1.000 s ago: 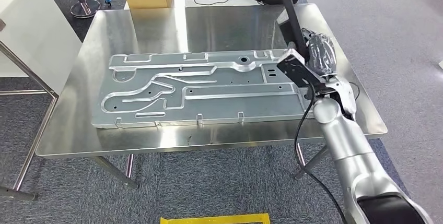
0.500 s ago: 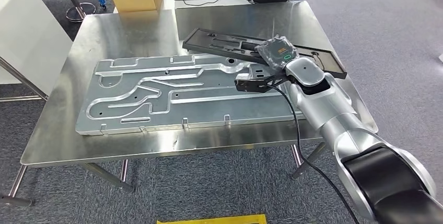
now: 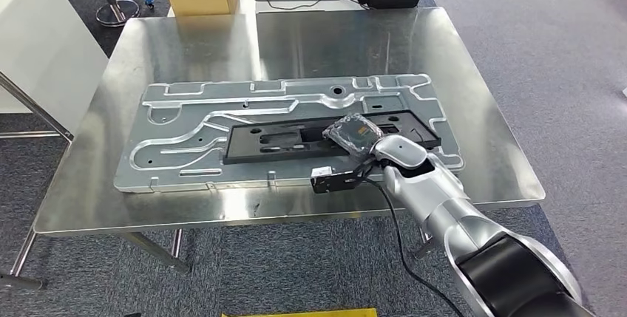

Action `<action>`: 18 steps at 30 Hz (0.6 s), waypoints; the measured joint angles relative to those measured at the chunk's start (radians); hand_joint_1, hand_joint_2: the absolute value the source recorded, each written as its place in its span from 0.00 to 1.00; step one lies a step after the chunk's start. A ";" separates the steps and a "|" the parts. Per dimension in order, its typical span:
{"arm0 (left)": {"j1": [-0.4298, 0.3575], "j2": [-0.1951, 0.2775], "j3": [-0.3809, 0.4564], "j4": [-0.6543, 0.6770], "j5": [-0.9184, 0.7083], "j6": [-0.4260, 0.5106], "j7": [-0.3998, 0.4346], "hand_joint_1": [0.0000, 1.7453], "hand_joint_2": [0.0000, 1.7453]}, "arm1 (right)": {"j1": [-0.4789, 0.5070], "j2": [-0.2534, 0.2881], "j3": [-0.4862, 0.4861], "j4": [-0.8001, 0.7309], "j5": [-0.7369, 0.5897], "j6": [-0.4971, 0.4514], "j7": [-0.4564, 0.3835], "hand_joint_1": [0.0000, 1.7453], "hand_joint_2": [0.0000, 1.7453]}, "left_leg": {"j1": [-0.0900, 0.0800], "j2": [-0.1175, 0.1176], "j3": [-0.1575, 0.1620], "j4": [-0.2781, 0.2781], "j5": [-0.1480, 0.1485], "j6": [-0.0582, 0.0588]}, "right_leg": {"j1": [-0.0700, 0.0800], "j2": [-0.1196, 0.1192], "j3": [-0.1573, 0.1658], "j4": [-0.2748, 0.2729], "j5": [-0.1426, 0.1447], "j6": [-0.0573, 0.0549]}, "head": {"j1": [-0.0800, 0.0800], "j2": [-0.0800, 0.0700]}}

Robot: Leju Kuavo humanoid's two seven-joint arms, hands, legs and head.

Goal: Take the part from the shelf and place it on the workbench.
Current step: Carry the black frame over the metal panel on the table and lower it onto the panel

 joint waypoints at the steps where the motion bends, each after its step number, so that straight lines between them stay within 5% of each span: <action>1: -0.001 0.000 -0.001 0.000 0.000 -0.002 -0.005 0.00 1.00 | 0.007 0.001 0.000 0.003 -0.006 -0.004 -0.002 0.73 0.75 | -0.001 0.000 0.000 0.003 -0.004 -0.005 | 0.002 -0.001 0.025 -0.057 0.022 -0.003 | 0.000 0.000; 4: -0.003 0.000 -0.003 0.001 0.000 -0.013 -0.031 0.00 1.00 | 0.025 0.003 0.000 0.008 -0.026 -0.018 -0.006 0.00 0.00 | -0.003 0.000 0.004 0.003 -0.009 -0.023 | 0.010 0.000 0.048 -0.109 0.029 -0.017 | -0.002 0.000; 7: -0.004 0.000 -0.003 0.002 0.004 -0.018 -0.048 0.00 1.00 | 0.045 0.005 -0.001 0.015 -0.049 -0.029 -0.006 0.00 0.00 | 0.002 0.000 -0.003 0.031 -0.035 -0.037 | 0.008 -0.003 0.061 -0.122 0.032 -0.036 | -0.004 0.000; 9: 0.000 -0.001 -0.003 0.003 0.006 -0.019 -0.053 0.00 1.00 | 0.056 0.003 -0.003 0.022 -0.062 -0.035 -0.006 0.00 0.00 | 0.003 0.001 -0.044 0.133 -0.095 -0.042 | 0.007 -0.006 0.066 -0.127 0.034 -0.046 | -0.005 0.000; 11: 0.004 -0.001 -0.003 0.004 0.006 -0.023 -0.057 0.00 0.50 | 0.065 0.002 -0.007 0.028 -0.072 -0.039 -0.008 0.00 0.00 | 0.004 0.001 -0.095 0.248 -0.141 -0.045 | 0.010 -0.004 0.065 -0.126 0.034 -0.050 | -0.006 0.000; 12: 0.005 -0.001 -0.003 0.004 0.007 -0.025 -0.060 0.00 0.25 | 0.070 0.001 -0.009 0.031 -0.076 -0.041 -0.011 0.00 0.00 | 0.004 0.001 -0.104 0.269 -0.141 -0.046 | 0.011 -0.002 0.065 -0.125 0.034 -0.051 | -0.006 0.000; 13: 0.004 -0.001 -0.003 0.004 0.007 -0.026 -0.062 0.00 0.00 | 0.072 0.001 -0.010 0.033 -0.081 -0.042 -0.014 0.00 0.00 | 0.004 0.001 -0.095 0.252 -0.122 -0.046 | 0.011 0.001 0.065 -0.124 0.034 -0.050 | -0.006 0.000; 16: 0.000 0.001 -0.003 0.004 0.008 -0.024 -0.064 0.00 0.00 | 0.076 0.000 -0.017 0.035 -0.093 -0.067 -0.017 0.00 0.00 | 0.004 0.000 -0.007 0.072 -0.040 -0.040 | 0.013 0.007 0.063 -0.116 0.033 -0.044 | -0.006 0.000; 18: -0.002 0.002 -0.003 0.005 0.008 -0.019 -0.063 0.00 0.00 | 0.078 0.000 -0.026 0.034 -0.113 -0.128 -0.022 0.00 0.00 | 0.000 0.000 0.018 0.015 -0.028 -0.029 | 0.016 0.010 0.058 -0.113 0.034 -0.033 | -0.005 0.000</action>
